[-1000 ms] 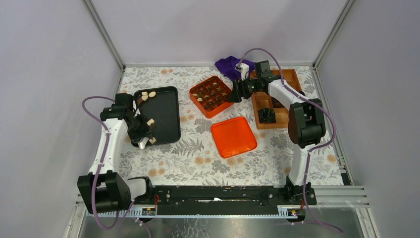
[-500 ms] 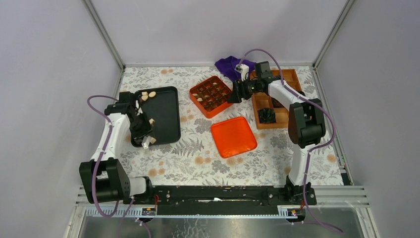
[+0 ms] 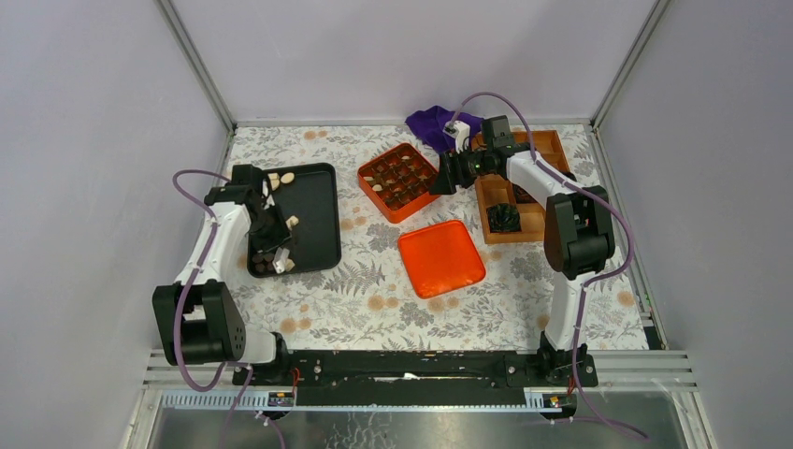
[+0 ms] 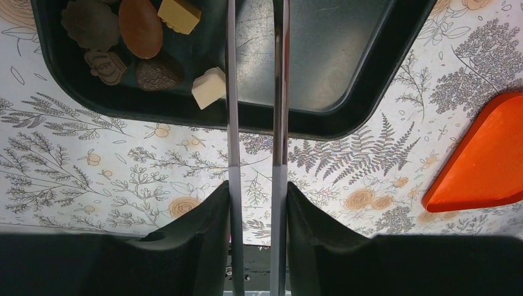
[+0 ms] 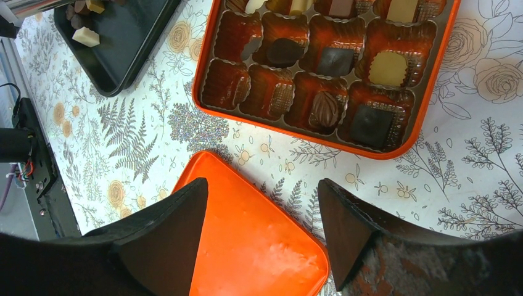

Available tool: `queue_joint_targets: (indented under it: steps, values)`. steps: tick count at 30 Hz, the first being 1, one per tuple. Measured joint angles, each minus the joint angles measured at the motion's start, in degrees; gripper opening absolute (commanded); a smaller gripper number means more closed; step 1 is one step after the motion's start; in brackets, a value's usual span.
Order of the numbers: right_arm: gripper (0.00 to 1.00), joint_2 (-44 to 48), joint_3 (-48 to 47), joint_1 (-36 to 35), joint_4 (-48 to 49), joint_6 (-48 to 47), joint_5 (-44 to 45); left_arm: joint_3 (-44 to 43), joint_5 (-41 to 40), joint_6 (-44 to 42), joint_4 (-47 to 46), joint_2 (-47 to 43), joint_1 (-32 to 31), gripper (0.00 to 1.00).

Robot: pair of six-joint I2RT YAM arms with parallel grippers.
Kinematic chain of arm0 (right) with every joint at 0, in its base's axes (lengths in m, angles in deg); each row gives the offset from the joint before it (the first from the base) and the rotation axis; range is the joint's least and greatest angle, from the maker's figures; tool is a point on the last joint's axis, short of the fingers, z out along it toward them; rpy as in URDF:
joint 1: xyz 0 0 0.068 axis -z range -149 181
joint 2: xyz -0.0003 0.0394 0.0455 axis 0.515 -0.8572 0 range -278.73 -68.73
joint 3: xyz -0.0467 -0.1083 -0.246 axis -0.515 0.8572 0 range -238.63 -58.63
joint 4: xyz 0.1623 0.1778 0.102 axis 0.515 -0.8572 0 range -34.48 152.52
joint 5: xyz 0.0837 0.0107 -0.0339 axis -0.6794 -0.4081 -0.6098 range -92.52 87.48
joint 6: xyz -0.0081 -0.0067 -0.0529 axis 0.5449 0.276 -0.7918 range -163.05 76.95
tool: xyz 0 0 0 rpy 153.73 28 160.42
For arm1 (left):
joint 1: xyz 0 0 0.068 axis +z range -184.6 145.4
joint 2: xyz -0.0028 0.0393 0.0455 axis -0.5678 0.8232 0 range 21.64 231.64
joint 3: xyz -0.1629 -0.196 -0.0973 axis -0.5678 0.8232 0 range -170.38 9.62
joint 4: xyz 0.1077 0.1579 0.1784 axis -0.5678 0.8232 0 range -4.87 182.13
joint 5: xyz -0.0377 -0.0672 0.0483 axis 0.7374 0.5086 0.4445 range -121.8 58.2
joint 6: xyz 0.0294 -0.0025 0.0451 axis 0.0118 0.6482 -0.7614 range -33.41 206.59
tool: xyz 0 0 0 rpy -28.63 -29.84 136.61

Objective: Pack the chocolate
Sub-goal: Pick up the fake chocolate from the plate.

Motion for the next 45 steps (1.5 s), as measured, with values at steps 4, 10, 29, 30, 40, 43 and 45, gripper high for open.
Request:
queue_joint_targets:
  steps: [4, 10, 29, 30, 40, 43, 45]
  values:
    - [0.73, 0.0, 0.0, 0.0, 0.0, 0.0, 0.0, -0.4, 0.1, 0.1, 0.1, 0.0, -0.4, 0.22]
    - [0.73, 0.0, 0.0, 0.1, 0.0, 0.0, -0.1, -2.2, 0.2, 0.1, 0.5, -0.7, -0.8, 0.3]
    - [0.73, 0.0, 0.0, 0.1, 0.0, 0.0, -0.2, -1.7, -1.6, 0.1, 2.9, -2.3, -1.9, 0.43]
    - [0.73, 0.0, 0.0, 0.1, 0.0, 0.0, -0.2, -1.6, -1.6, 0.1, 2.9, -2.3, -1.9, 0.43]
    - [0.73, 0.0, 0.0, 0.1, 0.0, 0.0, -0.2, -0.8, -1.6, 0.1, 3.0, -2.2, -1.9, 0.39]
    - [0.73, 0.0, 0.0, 0.1, 0.0, 0.0, -0.2, -0.8, -1.5, 0.1, 3.0, -2.2, -2.0, 0.35]
    - [0.73, 0.0, 0.0, 0.1, 0.0, 0.0, -0.2, -0.8, -1.5, 0.1, 3.0, -2.1, -2.2, 0.29]
